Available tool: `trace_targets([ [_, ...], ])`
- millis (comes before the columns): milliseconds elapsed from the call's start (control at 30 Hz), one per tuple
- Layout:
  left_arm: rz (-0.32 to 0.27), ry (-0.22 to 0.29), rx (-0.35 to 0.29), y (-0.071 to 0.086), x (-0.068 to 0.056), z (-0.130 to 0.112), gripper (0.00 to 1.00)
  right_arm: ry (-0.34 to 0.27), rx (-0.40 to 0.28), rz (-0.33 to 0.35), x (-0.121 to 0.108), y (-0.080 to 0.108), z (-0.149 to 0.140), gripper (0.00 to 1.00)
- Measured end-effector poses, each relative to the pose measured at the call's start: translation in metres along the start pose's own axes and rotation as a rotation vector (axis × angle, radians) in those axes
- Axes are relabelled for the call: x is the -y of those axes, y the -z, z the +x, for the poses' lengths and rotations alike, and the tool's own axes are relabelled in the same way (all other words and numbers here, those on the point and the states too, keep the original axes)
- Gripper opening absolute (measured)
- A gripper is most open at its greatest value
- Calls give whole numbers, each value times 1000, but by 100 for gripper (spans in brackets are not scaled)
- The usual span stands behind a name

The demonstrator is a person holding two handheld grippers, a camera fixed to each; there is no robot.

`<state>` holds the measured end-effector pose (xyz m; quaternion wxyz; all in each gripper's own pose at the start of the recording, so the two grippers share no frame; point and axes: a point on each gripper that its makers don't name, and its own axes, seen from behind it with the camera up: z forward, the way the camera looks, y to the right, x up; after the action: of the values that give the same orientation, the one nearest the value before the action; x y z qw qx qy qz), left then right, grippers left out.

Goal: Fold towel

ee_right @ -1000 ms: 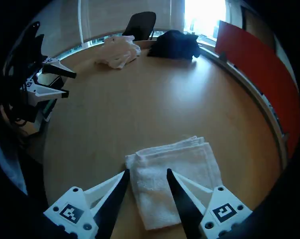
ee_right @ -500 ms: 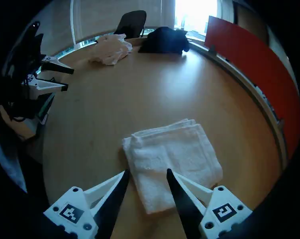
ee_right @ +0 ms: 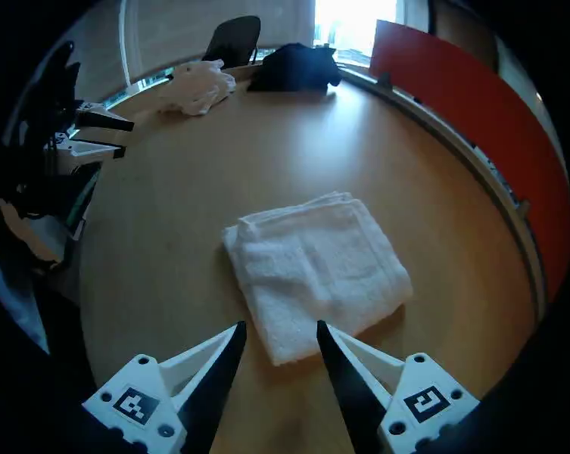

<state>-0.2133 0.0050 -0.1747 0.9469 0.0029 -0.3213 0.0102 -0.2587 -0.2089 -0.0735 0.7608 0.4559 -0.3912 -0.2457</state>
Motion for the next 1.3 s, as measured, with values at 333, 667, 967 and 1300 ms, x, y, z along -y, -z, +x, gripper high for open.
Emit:
trace_targets([
  [333, -5, -5, 3, -1, -1, -1, 98, -27, 24, -13, 3, -1, -18, 71],
  [667, -9, -9, 3, -2, -3, 0, 98, -54, 37, -20, 5, -3, -28, 71],
  [967, -10, -8, 3, -1, -2, 0, 99, -88, 40, -43, 2, -5, -30, 59],
  [1300, -10, -8, 2, 1, -1, -1, 99, -100, 41, -71, -3, -2, -32, 33],
])
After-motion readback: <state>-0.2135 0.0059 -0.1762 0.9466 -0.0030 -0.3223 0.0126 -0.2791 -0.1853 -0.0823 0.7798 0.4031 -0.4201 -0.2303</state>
